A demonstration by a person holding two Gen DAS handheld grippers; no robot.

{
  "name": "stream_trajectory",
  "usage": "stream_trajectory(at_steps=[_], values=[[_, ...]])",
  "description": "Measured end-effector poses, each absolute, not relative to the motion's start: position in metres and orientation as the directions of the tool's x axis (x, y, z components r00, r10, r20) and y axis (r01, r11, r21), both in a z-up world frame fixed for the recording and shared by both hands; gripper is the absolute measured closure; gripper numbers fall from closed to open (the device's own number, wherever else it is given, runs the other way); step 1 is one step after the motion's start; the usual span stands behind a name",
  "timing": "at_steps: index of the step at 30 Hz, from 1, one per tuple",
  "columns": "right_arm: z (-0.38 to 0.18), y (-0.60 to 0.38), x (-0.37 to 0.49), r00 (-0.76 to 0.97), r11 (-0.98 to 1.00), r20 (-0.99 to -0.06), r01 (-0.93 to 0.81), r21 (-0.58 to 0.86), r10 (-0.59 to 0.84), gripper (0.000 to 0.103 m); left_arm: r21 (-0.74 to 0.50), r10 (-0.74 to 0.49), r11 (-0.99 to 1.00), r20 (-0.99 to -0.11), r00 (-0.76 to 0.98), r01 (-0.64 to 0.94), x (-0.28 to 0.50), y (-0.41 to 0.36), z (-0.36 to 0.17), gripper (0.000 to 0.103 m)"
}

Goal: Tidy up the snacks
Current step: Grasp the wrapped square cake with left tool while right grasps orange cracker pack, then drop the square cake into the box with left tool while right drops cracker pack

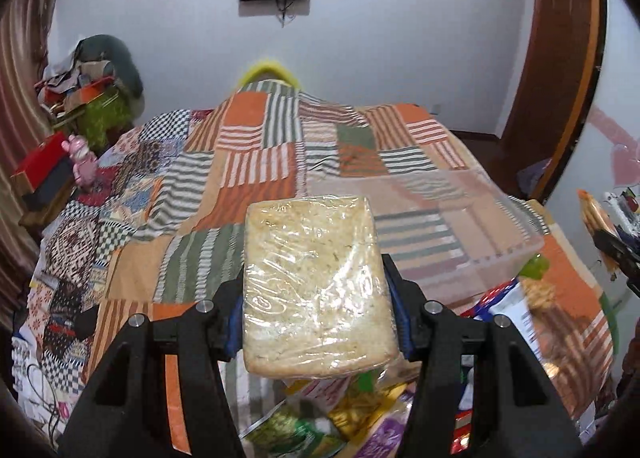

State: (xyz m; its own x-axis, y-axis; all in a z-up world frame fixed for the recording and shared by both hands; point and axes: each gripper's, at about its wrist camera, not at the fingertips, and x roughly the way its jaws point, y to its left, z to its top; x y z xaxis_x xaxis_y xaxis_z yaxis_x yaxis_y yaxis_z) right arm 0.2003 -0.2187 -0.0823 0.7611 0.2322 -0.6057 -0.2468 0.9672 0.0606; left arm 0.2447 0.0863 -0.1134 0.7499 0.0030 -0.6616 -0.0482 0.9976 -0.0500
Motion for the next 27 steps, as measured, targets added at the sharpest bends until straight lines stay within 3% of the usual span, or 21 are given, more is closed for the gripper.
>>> stream_trajectory(at_steps=[12,27], values=[[-0.09,-0.189,0.241,0.755,0.95,-0.588,-0.3,0.084,0.291,0.071,-0.064,-0.053,0.998,-0.694,0.718,0.012,0.288,0.066,-0.124,0.046],[-0.111,-0.165,0.28,0.7,0.939,-0.65,-0.338,0.063,0.295,0.071,-0.043,-0.073,0.997,-0.742,0.666,0.061,0.345,0.046,-0.151,0.046]])
